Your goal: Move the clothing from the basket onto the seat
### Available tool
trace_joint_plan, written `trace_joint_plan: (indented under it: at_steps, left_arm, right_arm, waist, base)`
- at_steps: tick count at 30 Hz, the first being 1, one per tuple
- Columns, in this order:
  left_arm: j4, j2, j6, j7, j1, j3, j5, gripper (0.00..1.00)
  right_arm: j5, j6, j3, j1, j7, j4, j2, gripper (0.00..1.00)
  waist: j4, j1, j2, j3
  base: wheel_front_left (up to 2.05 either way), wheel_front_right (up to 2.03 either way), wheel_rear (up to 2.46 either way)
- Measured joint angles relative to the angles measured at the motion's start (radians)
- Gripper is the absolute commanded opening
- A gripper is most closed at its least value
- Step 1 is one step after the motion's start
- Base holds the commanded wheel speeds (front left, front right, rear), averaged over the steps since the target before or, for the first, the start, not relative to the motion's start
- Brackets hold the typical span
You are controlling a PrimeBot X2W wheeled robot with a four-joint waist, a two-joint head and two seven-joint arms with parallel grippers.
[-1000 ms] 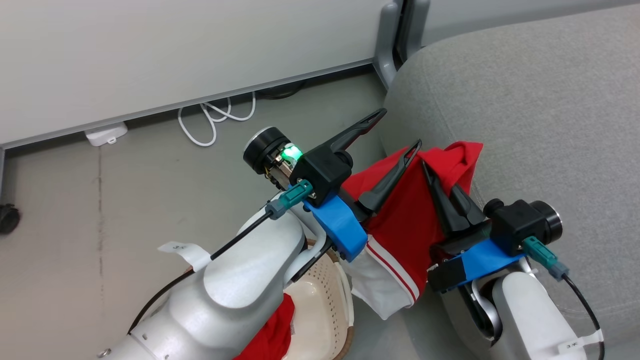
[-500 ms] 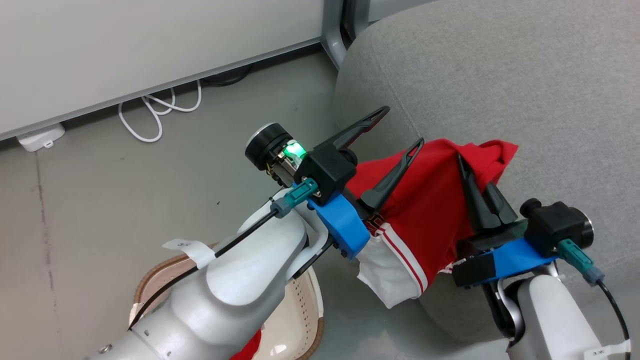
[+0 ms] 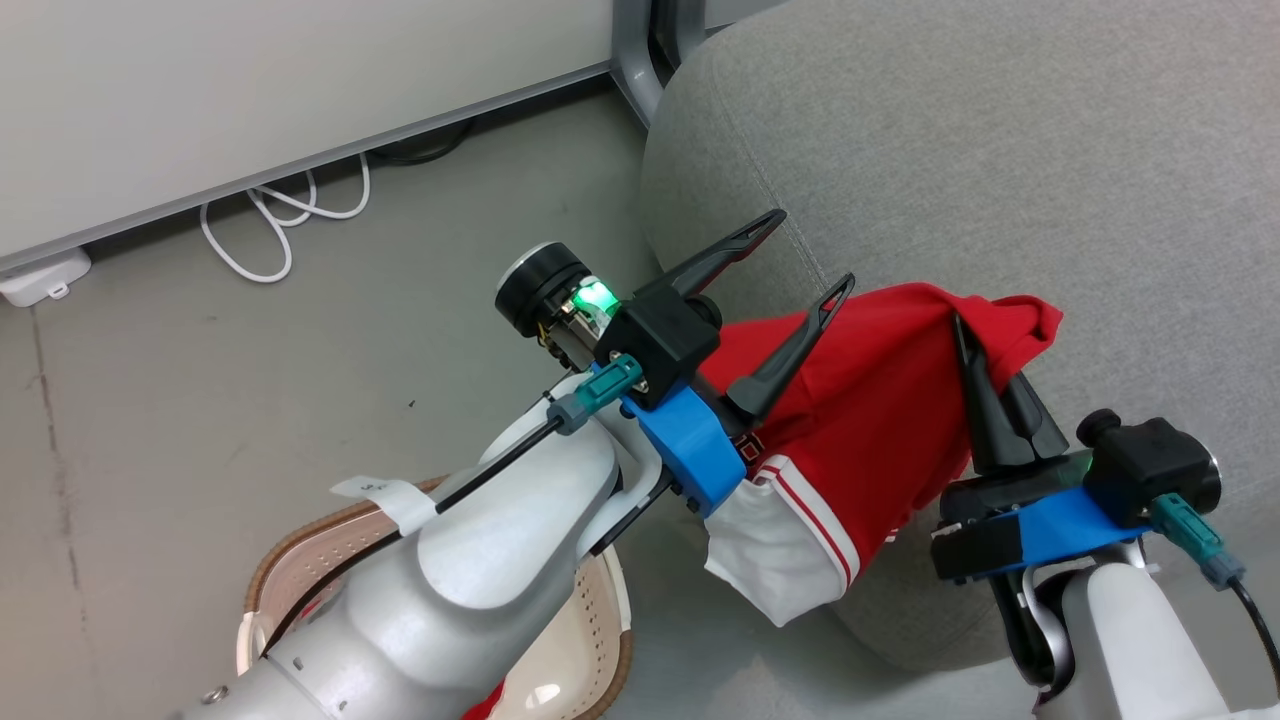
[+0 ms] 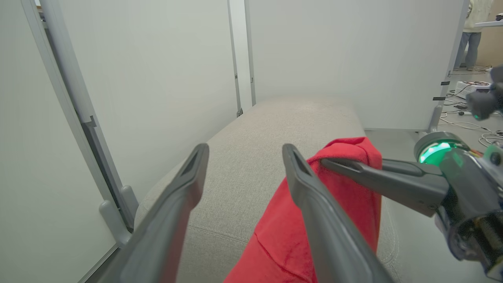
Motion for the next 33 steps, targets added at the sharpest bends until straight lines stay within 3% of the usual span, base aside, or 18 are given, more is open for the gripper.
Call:
trace_joint_plan:
  at_steps: [11,25,33]
  left_arm:
    - [-0.016,0.000,0.000,0.000,-0.028,0.016,0.030,1.00]
    - [-0.029,0.011,0.000,0.000,-0.137,0.010,0.086,1.00]
    - [-0.033,0.011,0.000,0.000,-0.184,0.002,0.107,1.00]
  right_arm:
    - [-0.014,0.000,-0.085,-0.137,0.000,-0.091,-0.030,0.00]
    - [-0.005,0.000,-0.336,-0.549,0.000,-0.139,-0.200,0.00]
    - [0.021,0.000,-0.429,-0.725,0.000,-0.051,-0.332,0.00]
  waist:
    - [0.021,0.0001,0.0000,0.054]
    - [0.070,0.0002,0.0000,0.263]
    - [0.102,0.0003,0.0000,0.381]
  base:
    - [0.00,0.00,0.00]
    - [0.00,0.00,0.00]
    - [0.00,0.00,0.00]
